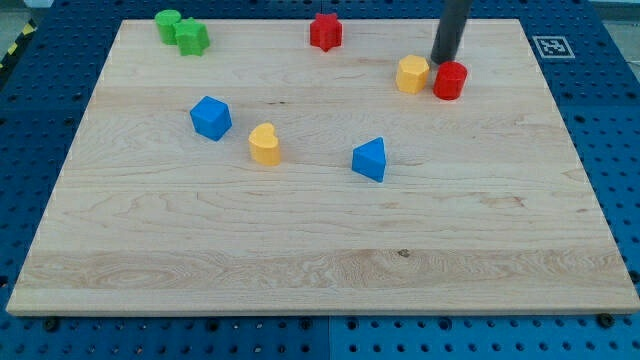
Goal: Place the red circle towards the bottom right side of the red star
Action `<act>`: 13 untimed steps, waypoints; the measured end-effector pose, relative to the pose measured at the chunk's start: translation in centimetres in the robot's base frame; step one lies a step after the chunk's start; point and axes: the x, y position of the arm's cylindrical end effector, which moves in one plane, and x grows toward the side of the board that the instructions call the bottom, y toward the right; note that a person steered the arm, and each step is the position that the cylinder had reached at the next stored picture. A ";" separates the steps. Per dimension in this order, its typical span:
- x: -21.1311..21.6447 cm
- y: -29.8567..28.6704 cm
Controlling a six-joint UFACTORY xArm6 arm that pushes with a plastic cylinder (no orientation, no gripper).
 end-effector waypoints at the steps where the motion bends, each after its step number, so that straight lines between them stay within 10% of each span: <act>1: 1.4 -2.1; 5: 10.7 -0.9; 13: 1.7 4.9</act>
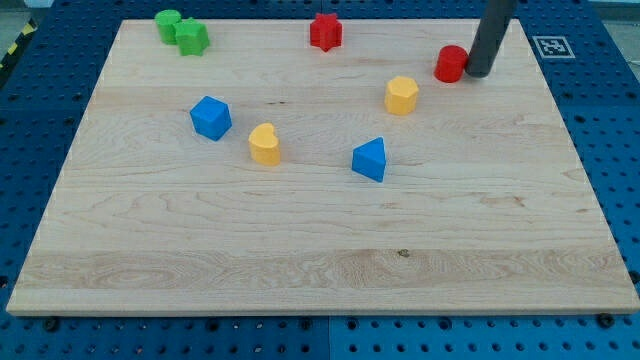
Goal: Place the red circle towards the bottom right side of the red star
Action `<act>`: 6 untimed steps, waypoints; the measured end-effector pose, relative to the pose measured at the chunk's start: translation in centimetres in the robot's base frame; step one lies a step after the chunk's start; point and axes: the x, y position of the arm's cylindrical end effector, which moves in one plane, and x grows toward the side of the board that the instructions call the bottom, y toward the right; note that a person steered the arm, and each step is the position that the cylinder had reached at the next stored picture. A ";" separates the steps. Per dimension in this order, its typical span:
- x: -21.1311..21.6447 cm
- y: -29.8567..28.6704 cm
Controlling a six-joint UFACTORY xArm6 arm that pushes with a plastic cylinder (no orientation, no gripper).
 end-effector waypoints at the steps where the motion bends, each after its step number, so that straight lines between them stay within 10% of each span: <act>1: -0.1 -1.3; 6: -0.3 -9.1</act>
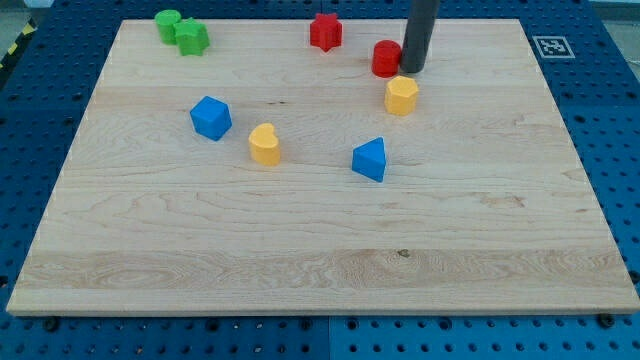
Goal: Place the red circle towards the bottom right side of the red star
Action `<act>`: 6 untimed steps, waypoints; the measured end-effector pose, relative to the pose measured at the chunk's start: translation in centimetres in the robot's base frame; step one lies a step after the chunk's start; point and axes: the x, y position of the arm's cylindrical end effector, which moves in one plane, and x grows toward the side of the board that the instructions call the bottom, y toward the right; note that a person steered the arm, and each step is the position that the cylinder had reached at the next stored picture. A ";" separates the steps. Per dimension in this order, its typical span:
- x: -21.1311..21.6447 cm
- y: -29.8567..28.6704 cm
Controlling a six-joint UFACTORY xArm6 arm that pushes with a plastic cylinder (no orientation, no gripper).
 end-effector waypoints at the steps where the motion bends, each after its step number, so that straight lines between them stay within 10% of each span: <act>1: 0.0 -2.7; 6: 0.5 -5.8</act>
